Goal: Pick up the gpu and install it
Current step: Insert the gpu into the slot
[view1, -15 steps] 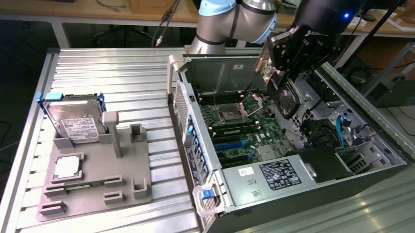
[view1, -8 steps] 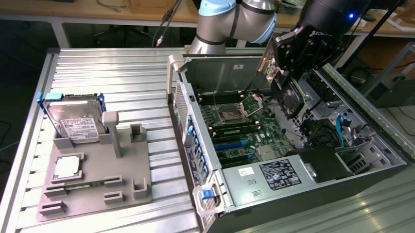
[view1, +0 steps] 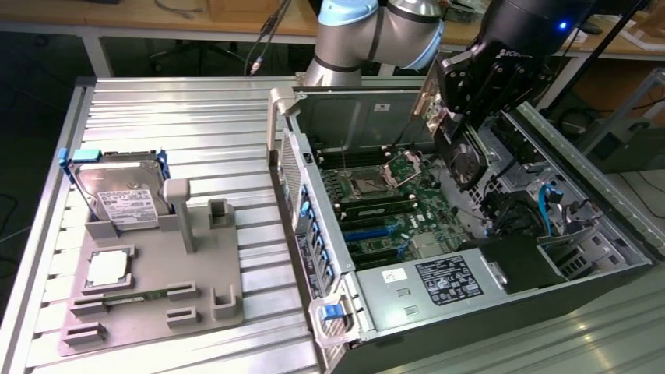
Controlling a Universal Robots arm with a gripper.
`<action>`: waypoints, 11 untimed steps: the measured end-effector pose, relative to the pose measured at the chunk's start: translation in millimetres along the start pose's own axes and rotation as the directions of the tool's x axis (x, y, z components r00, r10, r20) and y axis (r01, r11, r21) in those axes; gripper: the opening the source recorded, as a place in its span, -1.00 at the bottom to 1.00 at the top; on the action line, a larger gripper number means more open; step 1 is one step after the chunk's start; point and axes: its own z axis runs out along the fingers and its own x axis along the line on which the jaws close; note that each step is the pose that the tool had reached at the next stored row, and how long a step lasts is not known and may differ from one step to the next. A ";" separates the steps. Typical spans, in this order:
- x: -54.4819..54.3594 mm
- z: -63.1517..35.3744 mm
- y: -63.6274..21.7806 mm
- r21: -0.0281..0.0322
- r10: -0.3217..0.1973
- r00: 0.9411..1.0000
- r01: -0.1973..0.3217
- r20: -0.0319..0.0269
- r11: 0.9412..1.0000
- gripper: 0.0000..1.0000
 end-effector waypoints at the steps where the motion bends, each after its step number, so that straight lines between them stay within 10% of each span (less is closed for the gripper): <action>1: 0.0 0.0 0.0 0.000 0.000 1.000 0.000 0.000 1.000 -0.47; 11: 0.0 0.0 0.0 0.000 0.000 1.000 0.000 0.000 1.000 -0.47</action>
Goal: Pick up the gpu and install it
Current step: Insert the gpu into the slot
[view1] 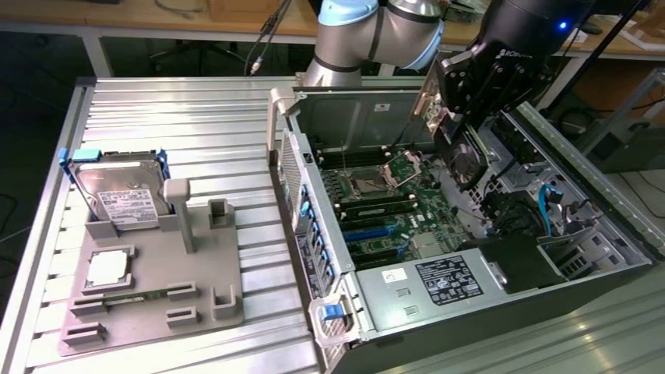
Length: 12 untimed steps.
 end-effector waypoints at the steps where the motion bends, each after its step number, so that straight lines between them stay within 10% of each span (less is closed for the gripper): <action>1: 0.0 0.0 0.0 0.000 -0.002 1.000 0.002 0.000 1.000 -0.47; 12: 0.0 0.0 -0.1 -0.001 -0.057 0.998 0.057 -0.003 0.998 -0.47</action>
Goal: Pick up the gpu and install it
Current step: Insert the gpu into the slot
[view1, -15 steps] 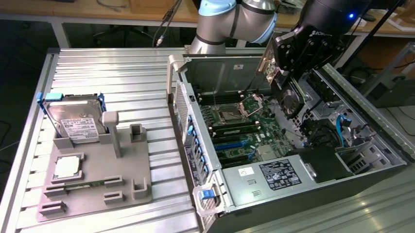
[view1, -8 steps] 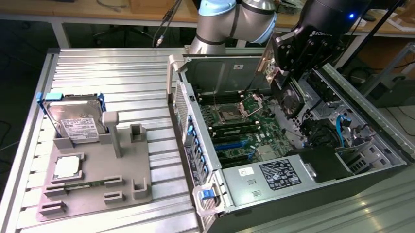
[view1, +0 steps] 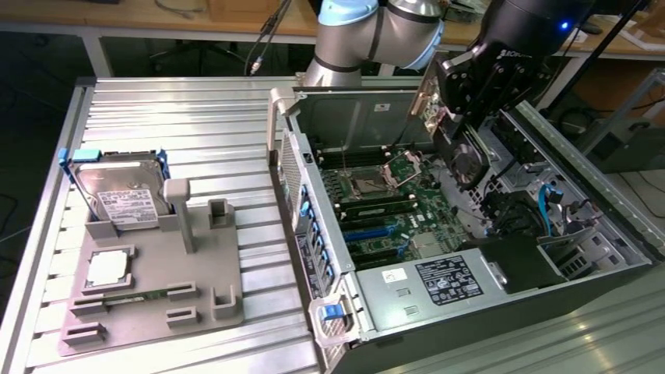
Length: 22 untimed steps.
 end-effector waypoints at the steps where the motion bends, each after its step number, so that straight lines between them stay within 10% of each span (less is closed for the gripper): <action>1: 0.0 0.0 0.0 0.000 -0.004 1.000 0.004 0.000 1.000 -0.47; 22: 0.0 0.0 0.0 -0.003 -0.097 0.995 0.097 -0.005 0.995 -0.47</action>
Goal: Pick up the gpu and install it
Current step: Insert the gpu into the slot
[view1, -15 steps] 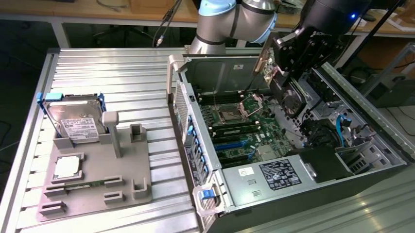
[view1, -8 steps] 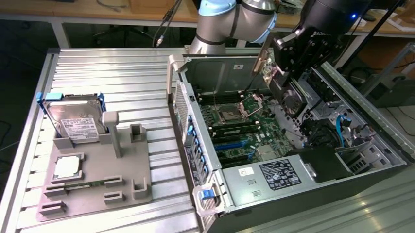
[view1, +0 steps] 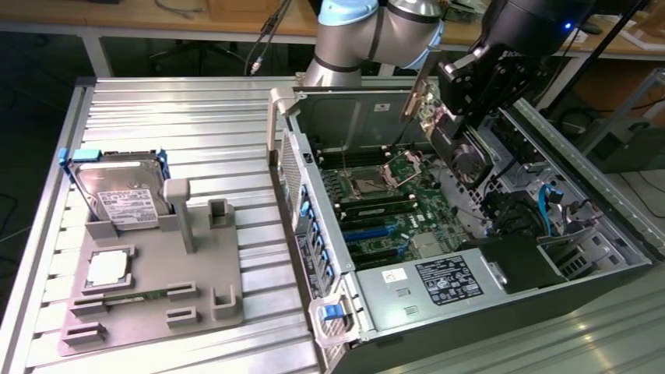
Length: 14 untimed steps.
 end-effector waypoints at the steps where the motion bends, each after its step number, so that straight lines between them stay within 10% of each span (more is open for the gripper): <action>1: 0.0 0.0 0.0 0.000 -0.004 1.000 0.004 0.000 1.000 -0.47; 14: 0.0 0.0 0.0 -0.002 -0.084 0.996 0.084 -0.004 0.996 -0.47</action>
